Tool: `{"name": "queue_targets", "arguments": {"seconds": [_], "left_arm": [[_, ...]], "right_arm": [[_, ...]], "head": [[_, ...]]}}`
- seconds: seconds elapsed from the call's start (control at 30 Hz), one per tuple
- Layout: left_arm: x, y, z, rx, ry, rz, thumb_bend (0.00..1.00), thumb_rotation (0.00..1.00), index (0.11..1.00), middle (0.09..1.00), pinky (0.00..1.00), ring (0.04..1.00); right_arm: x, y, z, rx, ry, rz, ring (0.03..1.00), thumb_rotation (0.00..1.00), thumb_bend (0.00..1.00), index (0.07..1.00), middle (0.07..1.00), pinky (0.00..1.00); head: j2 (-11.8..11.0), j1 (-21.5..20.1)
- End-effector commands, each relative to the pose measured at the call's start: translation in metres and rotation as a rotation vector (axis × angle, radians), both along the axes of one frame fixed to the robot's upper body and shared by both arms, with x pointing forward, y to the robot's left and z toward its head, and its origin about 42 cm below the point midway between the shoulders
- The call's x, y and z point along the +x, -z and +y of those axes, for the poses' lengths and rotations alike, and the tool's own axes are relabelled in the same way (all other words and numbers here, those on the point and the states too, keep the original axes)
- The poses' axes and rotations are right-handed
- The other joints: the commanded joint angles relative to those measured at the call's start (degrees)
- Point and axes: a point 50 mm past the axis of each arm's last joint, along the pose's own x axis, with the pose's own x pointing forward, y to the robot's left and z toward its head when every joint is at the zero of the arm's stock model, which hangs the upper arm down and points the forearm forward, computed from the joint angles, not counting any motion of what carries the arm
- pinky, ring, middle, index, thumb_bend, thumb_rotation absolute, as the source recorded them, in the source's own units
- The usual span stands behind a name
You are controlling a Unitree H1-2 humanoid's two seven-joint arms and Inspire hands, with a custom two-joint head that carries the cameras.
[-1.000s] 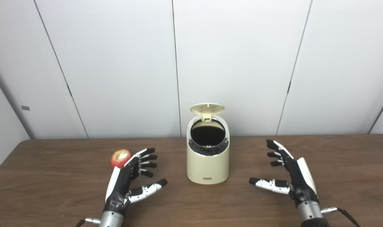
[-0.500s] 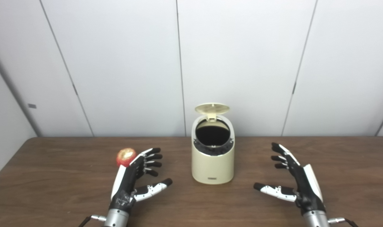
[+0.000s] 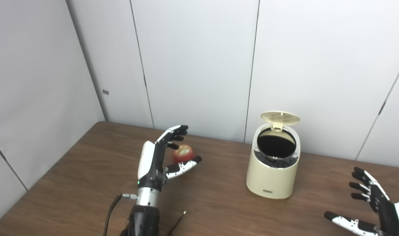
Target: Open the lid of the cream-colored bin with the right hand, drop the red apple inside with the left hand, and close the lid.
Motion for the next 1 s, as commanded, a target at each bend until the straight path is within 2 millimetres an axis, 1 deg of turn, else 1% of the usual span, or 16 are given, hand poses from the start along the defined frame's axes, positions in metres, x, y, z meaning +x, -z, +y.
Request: {"name": "queue_targets", "arguments": {"seconds": [0.0, 0.03, 0.07, 0.17, 0.23, 0.37, 0.4, 0.43, 0.53, 0.6, 0.67, 0.7, 0.8, 0.97], "left_arm": [[0.016, -0.026, 0.013, 0.052, -0.066, -0.08, 0.74, 0.14, 0.772, 0.743, 0.68, 0.764], [0.019, -0.027, 0.017, 0.062, -0.086, -0.076, 0.76, 0.15, 0.778, 0.756, 0.71, 0.785], [0.023, -0.029, 0.021, 0.073, -0.105, -0.068, 0.77, 0.16, 0.783, 0.766, 0.72, 0.795], [0.033, -0.033, 0.028, 0.105, -0.145, -0.044, 0.8, 0.15, 0.791, 0.812, 0.7, 0.813], [0.036, -0.034, 0.032, 0.128, -0.157, -0.026, 0.82, 0.15, 0.796, 0.833, 0.72, 0.828], [0.047, -0.032, 0.04, 0.209, -0.181, 0.06, 0.85, 0.24, 0.839, 0.861, 0.8, 0.901], [0.048, -0.031, 0.041, 0.215, -0.181, 0.076, 0.85, 0.25, 0.845, 0.864, 0.81, 0.909], [0.05, -0.029, 0.043, 0.219, -0.178, 0.107, 0.88, 0.26, 0.846, 0.865, 0.79, 0.917], [0.055, -0.023, 0.046, 0.241, -0.171, 0.187, 0.9, 0.32, 0.893, 0.909, 0.83, 0.988], [0.057, -0.019, 0.047, 0.263, -0.163, 0.228, 0.94, 0.36, 0.914, 0.925, 0.85, 0.997], [0.059, -0.014, 0.046, 0.279, -0.151, 0.275, 0.96, 0.4, 0.941, 0.94, 0.89, 1.0], [0.059, -0.012, 0.046, 0.281, -0.145, 0.297, 0.97, 0.41, 0.947, 0.932, 0.9, 1.0], [0.061, -0.005, 0.043, 0.274, -0.127, 0.345, 0.99, 0.4, 0.948, 0.926, 0.93, 1.0], [0.067, 0.006, 0.039, 0.285, -0.117, 0.403, 1.0, 0.41, 0.943, 0.918, 0.98, 1.0]], "right_arm": [[0.004, -0.023, 0.008, 0.003, -0.021, -0.072, 0.775, 0.05, 0.76, 0.853, 0.844, 0.65], [0.004, -0.025, 0.01, 0.0, -0.025, -0.074, 0.775, 0.02, 0.76, 0.854, 0.846, 0.65], [0.003, -0.026, 0.01, -0.003, -0.029, -0.075, 0.773, 0.01, 0.76, 0.854, 0.846, 0.64], [0.001, -0.03, 0.013, -0.001, -0.03, -0.073, 0.77, 0.0, 0.75, 0.851, 0.845, 0.64], [-0.001, -0.032, 0.014, 0.003, -0.032, -0.074, 0.768, 0.0, 0.76, 0.848, 0.844, 0.64], [-0.003, -0.037, 0.016, 0.006, -0.039, -0.078, 0.774, 0.0, 0.74, 0.849, 0.849, 0.65], [-0.003, -0.037, 0.016, 0.006, -0.038, -0.078, 0.774, 0.0, 0.74, 0.849, 0.85, 0.65], [-0.004, -0.038, 0.017, 0.004, -0.035, -0.077, 0.773, 0.0, 0.74, 0.849, 0.85, 0.65], [-0.006, -0.041, 0.017, -0.004, -0.029, -0.077, 0.762, 0.0, 0.75, 0.844, 0.844, 0.64], [-0.007, -0.043, 0.018, 0.003, -0.028, -0.073, 0.761, 0.0, 0.76, 0.842, 0.842, 0.64], [-0.008, -0.044, 0.019, 0.011, -0.031, -0.071, 0.766, 0.0, 0.75, 0.844, 0.847, 0.64], [-0.008, -0.045, 0.019, 0.012, -0.034, -0.073, 0.767, 0.0, 0.75, 0.844, 0.848, 0.64], [-0.009, -0.047, 0.019, 0.008, -0.041, -0.08, 0.768, 0.0, 0.75, 0.844, 0.848, 0.64], [-0.01, -0.049, 0.019, 0.006, -0.033, -0.086, 0.755, 0.0, 0.75, 0.85, 0.837, 0.63]], "head": [[-0.1, -0.1], [-0.1, -0.1], [-0.2, 0.0], [-0.1, 0.1], [0.0, 0.0], [0.1, -0.1], [0.1, -0.1], [0.3, -0.3], [0.5, -0.2], [0.5, -0.2], [0.8, -0.3], [0.8, -0.3], [1.1, -0.7], [1.3, -0.9]]}}
